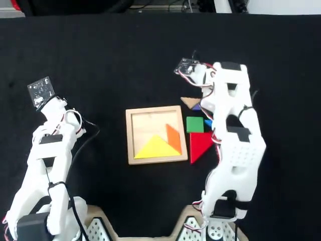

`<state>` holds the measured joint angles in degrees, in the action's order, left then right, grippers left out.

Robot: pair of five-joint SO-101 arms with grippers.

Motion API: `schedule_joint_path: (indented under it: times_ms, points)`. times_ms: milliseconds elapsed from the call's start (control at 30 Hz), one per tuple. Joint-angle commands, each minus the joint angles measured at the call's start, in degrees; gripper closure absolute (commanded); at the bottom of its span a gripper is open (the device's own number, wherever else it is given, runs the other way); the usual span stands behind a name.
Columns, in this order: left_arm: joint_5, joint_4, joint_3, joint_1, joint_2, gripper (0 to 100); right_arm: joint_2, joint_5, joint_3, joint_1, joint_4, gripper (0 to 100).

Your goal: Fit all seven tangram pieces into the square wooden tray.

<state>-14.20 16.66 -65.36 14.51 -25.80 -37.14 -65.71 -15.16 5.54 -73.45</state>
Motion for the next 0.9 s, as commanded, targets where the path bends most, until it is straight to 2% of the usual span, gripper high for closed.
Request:
schedule_joint_path:
  times_ms: [0,233,367,433,533,633,733,867]
  points:
    - [0.44,-0.97,0.48,-0.84,-1.76,97,-0.40,-1.14,-6.55,0.53,-5.19,96.1]
    - [0.44,-0.97,0.48,-0.84,-1.76,97,-0.13,-0.97,-15.34,0.26,-14.15,97.5]
    - [0.44,-0.97,0.48,-0.84,-1.76,97,1.19,-0.88,-22.46,-0.53,-23.56,98.7]
    - [0.44,-0.97,0.40,-0.84,-1.76,97,2.77,2.46,-25.01,-1.76,-27.69,98.4]
    - [0.53,-0.97,0.31,-2.07,-1.76,97,5.93,13.45,-24.22,-4.75,-27.34,98.5]
    - [0.53,-0.97,0.31,-2.15,-1.76,97,8.48,20.48,-21.76,-8.88,-27.34,98.7]
    - [0.53,-0.97,0.31,-2.07,-1.76,97,10.24,23.30,-20.18,-12.48,-26.90,98.7]
    - [0.53,-0.97,0.31,-1.98,-1.76,97,12.18,24.35,-20.00,-11.60,-25.23,98.7]
